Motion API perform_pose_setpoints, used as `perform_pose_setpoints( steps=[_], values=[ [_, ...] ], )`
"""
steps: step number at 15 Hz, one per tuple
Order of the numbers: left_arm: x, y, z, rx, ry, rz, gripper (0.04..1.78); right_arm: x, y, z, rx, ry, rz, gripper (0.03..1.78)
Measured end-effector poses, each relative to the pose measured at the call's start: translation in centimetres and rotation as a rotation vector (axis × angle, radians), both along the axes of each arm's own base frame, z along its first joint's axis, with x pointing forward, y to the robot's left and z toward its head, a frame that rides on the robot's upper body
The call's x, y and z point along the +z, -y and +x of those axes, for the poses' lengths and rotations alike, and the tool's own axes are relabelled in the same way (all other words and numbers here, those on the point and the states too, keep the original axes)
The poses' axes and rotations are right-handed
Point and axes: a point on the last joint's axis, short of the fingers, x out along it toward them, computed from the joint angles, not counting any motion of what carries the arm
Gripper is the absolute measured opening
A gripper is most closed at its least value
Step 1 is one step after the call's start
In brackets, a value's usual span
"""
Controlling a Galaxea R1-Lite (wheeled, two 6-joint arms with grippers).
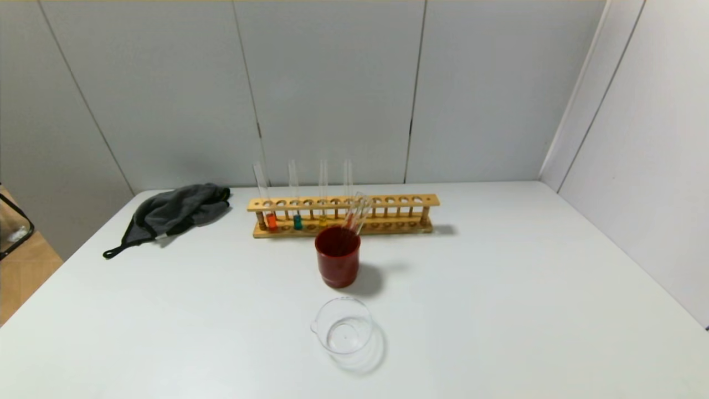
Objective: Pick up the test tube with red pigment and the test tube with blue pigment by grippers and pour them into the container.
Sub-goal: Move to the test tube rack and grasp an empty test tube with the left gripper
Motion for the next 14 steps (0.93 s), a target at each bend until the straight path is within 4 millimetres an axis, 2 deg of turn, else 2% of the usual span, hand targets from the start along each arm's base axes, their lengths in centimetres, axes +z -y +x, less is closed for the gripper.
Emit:
perform_pose_setpoints(
  steps=[9, 14],
  values=[
    [0.4, 0.0, -0.1, -0.006, 0.023, 0.009, 1.75, 0.0, 0.0, 0.0, 0.0, 0.0, 0.0, 1.7],
    [4.7, 0.2, -2.1, -0.078, 0.1, 0.019, 1.75, 0.0, 0.0, 0.0, 0.0, 0.0, 0.0, 1.7]
  ],
)
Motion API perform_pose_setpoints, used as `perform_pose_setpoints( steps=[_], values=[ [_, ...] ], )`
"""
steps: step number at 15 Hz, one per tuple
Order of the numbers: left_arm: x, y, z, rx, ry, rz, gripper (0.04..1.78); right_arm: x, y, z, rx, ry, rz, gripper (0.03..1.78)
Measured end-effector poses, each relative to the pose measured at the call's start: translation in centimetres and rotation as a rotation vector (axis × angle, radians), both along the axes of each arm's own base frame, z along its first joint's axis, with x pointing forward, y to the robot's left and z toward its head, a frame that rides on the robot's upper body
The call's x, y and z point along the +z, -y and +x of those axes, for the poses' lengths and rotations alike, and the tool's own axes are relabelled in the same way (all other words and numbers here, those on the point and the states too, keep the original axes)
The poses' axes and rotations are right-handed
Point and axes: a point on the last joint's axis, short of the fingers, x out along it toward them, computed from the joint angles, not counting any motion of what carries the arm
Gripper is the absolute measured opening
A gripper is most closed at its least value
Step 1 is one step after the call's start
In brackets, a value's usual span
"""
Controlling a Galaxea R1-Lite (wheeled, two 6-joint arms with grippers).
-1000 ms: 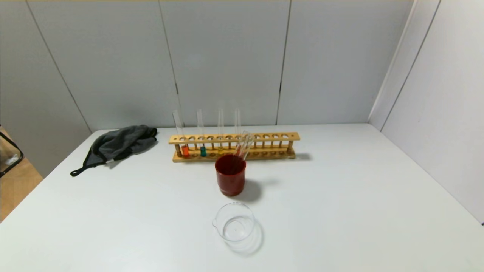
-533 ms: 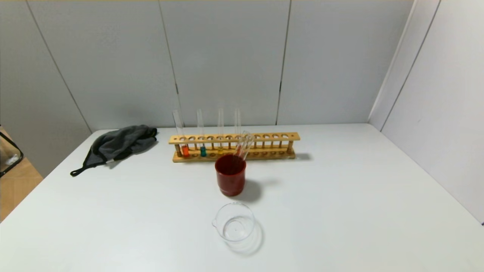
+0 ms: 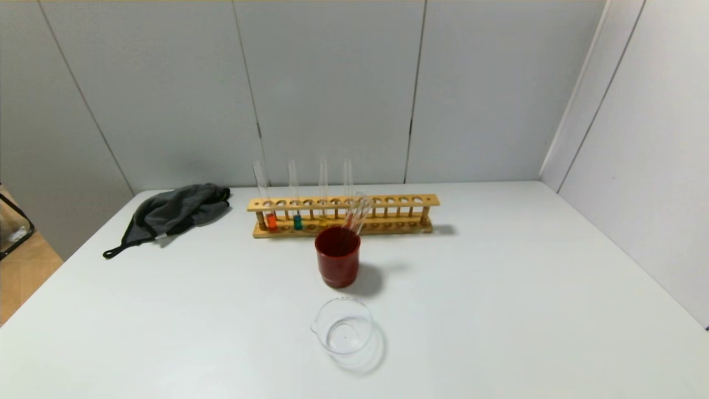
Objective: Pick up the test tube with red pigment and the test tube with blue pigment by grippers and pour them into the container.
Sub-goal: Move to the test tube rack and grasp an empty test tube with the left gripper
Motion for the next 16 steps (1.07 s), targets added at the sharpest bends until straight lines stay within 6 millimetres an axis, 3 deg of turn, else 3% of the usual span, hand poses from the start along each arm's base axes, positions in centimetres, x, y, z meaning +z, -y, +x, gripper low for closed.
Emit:
perform_pose_setpoints(
  steps=[4, 8, 12, 16],
  values=[
    [4.1, 0.2, -1.4, -0.075, -0.005, 0.041, 1.75, 0.0, 0.0, 0.0, 0.0, 0.0, 0.0, 1.7],
    [9.5, 0.2, 0.7, -0.084, -0.05, 0.098, 1.75, 0.0, 0.0, 0.0, 0.0, 0.0, 0.0, 1.7],
    [14.8, 0.2, 6.5, -0.093, -0.089, 0.118, 1.75, 0.0, 0.0, 0.0, 0.0, 0.0, 0.0, 1.7],
    [17.7, 0.3, 13.9, -0.126, -0.093, 0.124, 1.75, 0.0, 0.0, 0.0, 0.0, 0.0, 0.0, 1.7]
  ],
)
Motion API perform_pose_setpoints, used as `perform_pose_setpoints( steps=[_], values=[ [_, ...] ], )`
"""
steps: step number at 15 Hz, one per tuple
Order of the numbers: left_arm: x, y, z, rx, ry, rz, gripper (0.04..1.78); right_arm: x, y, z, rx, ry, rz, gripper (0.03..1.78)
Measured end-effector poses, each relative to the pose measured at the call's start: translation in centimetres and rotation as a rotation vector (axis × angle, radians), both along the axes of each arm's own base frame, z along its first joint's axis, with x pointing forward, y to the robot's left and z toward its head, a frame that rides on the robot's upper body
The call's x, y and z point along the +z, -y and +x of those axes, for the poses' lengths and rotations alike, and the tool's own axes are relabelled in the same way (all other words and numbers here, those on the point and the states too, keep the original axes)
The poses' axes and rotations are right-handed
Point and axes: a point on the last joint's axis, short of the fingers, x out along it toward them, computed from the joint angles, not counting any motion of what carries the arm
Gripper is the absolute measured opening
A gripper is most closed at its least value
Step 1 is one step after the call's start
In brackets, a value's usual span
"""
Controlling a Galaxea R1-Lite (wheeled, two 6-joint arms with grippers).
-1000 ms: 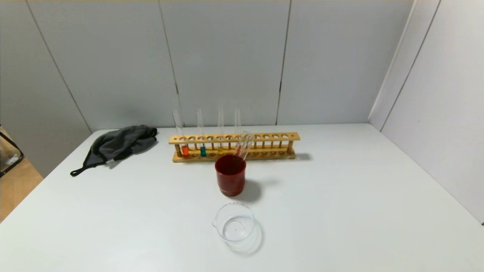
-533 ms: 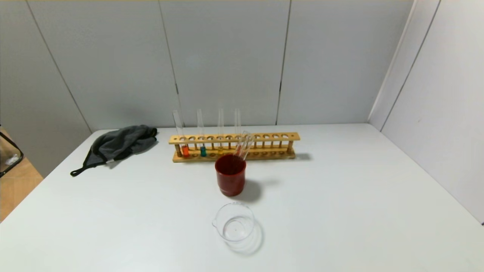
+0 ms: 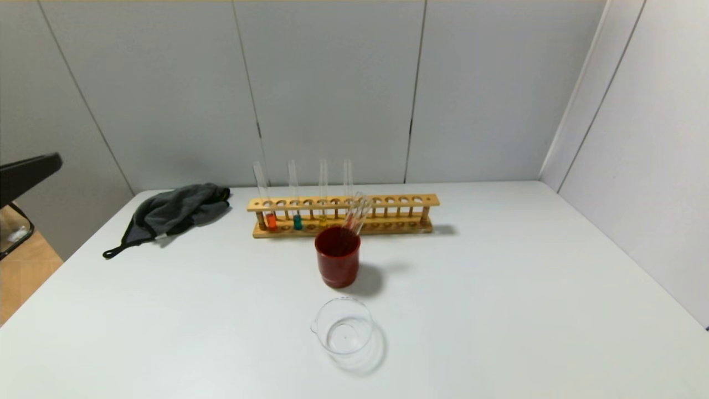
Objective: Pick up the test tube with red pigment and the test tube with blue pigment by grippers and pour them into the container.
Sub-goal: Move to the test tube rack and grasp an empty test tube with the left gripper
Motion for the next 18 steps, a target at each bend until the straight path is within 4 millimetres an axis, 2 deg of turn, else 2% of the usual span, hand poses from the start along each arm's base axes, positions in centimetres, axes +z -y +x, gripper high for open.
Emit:
perform_pose_setpoints(
  steps=[2, 5, 11, 15, 18],
  values=[
    [0.2, 0.1, 3.3, -0.031, -0.021, -0.002, 1.75, 0.0, 0.0, 0.0, 0.0, 0.0, 0.0, 1.7],
    [-0.8, 0.2, 8.0, -0.088, -0.063, -0.008, 1.75, 0.0, 0.0, 0.0, 0.0, 0.0, 0.0, 1.7],
    [-4.9, 0.8, 15.8, -0.13, -0.142, -0.02, 1.75, 0.0, 0.0, 0.0, 0.0, 0.0, 0.0, 1.7],
    [-7.3, 1.2, 19.6, -0.14, -0.089, -0.013, 1.75, 0.0, 0.0, 0.0, 0.0, 0.0, 0.0, 1.7],
    [-9.2, 1.6, 21.1, -0.149, -0.123, -0.011, 1.75, 0.0, 0.0, 0.0, 0.0, 0.0, 0.0, 1.7]
  ],
)
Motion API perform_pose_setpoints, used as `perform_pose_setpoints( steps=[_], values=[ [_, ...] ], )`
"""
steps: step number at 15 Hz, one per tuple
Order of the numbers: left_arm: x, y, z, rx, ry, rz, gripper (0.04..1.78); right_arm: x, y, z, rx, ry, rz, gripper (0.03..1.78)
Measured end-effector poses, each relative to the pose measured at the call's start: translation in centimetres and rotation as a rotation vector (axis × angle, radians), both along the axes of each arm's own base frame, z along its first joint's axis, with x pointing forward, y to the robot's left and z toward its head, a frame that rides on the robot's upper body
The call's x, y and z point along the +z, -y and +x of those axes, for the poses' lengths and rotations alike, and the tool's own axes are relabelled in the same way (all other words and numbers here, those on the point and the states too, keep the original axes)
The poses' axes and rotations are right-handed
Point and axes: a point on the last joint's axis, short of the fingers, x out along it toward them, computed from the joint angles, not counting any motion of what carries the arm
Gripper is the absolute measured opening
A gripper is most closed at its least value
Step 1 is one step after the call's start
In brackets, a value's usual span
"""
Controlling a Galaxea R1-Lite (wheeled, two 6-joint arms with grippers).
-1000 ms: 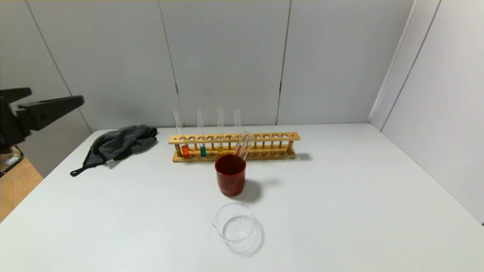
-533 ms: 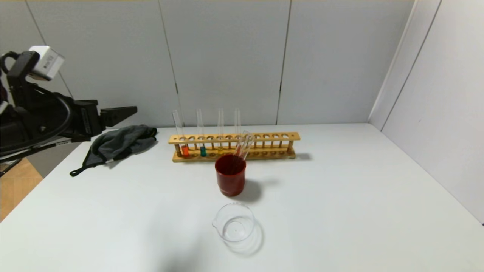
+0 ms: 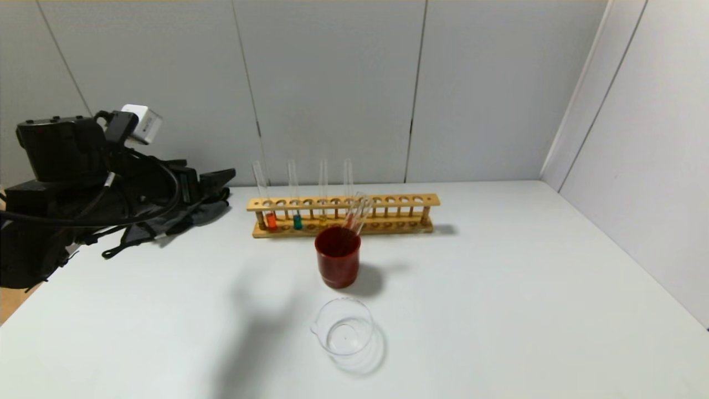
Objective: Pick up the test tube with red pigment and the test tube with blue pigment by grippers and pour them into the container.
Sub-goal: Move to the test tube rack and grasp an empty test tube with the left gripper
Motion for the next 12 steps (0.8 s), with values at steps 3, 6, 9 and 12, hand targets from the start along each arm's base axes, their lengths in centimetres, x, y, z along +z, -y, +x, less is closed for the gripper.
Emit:
perform_pose_setpoints(
  steps=[3, 6, 9, 12],
  values=[
    [-1.4, 0.9, 0.4, -0.021, -0.045, -0.001, 1.75, 0.0, 0.0, 0.0, 0.0, 0.0, 0.0, 1.7],
    [-2.2, 1.7, 0.3, 0.006, -0.039, -0.011, 1.75, 0.0, 0.0, 0.0, 0.0, 0.0, 0.0, 1.7],
    [-3.1, 2.8, -0.1, 0.037, 0.001, -0.026, 1.75, 0.0, 0.0, 0.0, 0.0, 0.0, 0.0, 1.7],
    [-4.3, 3.4, -0.3, 0.061, -0.017, -0.034, 1.75, 0.0, 0.0, 0.0, 0.0, 0.0, 0.0, 1.7]
  ],
)
